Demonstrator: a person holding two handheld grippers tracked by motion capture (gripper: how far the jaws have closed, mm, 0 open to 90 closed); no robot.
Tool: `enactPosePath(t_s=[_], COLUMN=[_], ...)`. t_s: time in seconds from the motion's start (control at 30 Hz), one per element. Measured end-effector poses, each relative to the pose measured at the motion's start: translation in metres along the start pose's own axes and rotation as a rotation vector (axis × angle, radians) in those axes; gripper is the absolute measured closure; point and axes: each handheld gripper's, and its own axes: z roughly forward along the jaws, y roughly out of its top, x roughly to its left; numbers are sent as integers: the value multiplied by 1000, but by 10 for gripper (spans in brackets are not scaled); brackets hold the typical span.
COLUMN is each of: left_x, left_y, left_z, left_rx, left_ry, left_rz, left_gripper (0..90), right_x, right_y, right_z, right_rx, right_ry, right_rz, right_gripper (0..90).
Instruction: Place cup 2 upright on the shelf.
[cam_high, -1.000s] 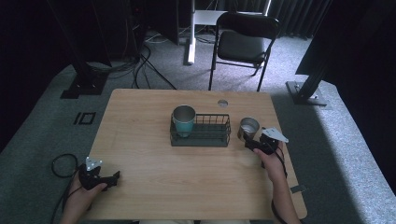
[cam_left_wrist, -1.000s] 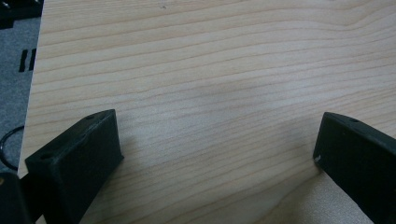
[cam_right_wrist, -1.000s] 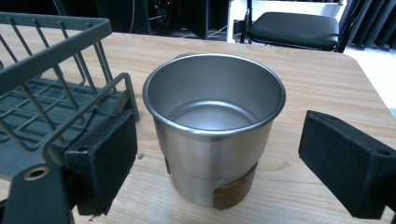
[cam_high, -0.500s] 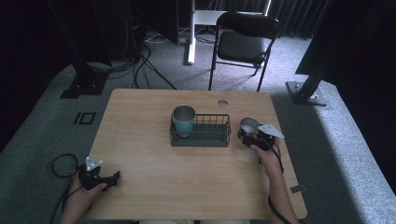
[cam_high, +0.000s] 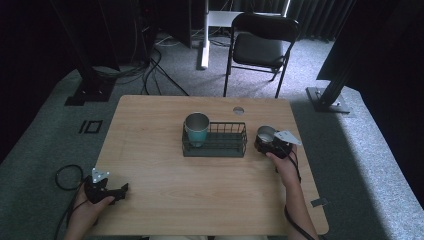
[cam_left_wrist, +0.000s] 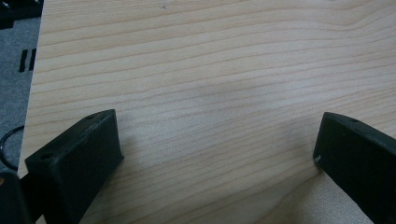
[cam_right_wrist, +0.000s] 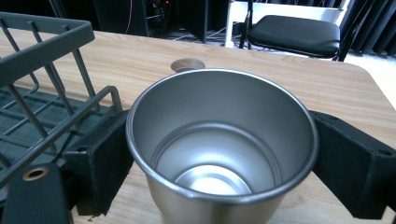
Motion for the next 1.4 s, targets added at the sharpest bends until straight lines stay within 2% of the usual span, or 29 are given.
enactPosePath(t_s=[0.4, 0.63, 0.97, 1.17, 1.4], left_x=[0, 0, 0, 0, 0], left_y=[0, 0, 0, 0, 0], left_z=[0, 0, 0, 0, 0], left_rx=[0, 1, 0, 0, 0], left_ry=[0, 0, 0, 0, 0], left_rz=[0, 1, 1, 1, 0], left_gripper=[13, 13, 13, 13, 13], right_x=[-1, -7, -11, -11, -6], right_y=[3, 8, 15, 22, 36], right_z=[0, -9, -24, -30, -37], right_rx=[6, 17, 17, 14, 4], right_ry=[-14, -17, 2, 7, 38], right_rz=[-18, 1, 12, 0, -19], right_gripper=[132, 133, 133, 133, 133])
